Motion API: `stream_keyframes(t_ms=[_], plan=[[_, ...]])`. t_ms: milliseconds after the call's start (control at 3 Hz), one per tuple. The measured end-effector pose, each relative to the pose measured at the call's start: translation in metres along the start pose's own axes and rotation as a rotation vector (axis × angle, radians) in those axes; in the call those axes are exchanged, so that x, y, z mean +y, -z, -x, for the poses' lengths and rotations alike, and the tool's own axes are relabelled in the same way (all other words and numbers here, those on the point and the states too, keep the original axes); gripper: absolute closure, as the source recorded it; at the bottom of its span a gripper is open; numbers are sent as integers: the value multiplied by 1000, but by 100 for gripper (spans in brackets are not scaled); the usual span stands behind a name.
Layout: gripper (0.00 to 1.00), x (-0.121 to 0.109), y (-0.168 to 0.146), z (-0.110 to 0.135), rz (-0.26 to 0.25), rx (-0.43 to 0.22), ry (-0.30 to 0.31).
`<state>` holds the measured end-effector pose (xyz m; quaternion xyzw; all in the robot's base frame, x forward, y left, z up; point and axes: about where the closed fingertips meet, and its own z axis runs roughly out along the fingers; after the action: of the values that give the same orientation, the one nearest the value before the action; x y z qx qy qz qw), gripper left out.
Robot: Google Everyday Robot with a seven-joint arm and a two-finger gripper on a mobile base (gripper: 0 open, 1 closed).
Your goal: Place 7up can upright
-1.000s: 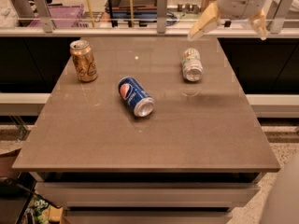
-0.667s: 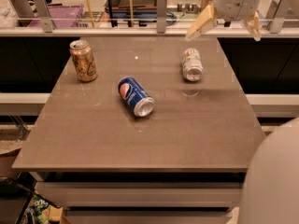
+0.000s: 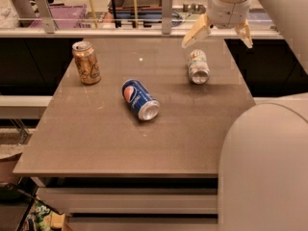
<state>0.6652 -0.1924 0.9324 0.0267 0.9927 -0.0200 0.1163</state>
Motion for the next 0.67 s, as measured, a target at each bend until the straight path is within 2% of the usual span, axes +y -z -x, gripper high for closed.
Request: stream_keyframes(t_ms=[667], plan=[[0,20,-34,9,-1,58,8]])
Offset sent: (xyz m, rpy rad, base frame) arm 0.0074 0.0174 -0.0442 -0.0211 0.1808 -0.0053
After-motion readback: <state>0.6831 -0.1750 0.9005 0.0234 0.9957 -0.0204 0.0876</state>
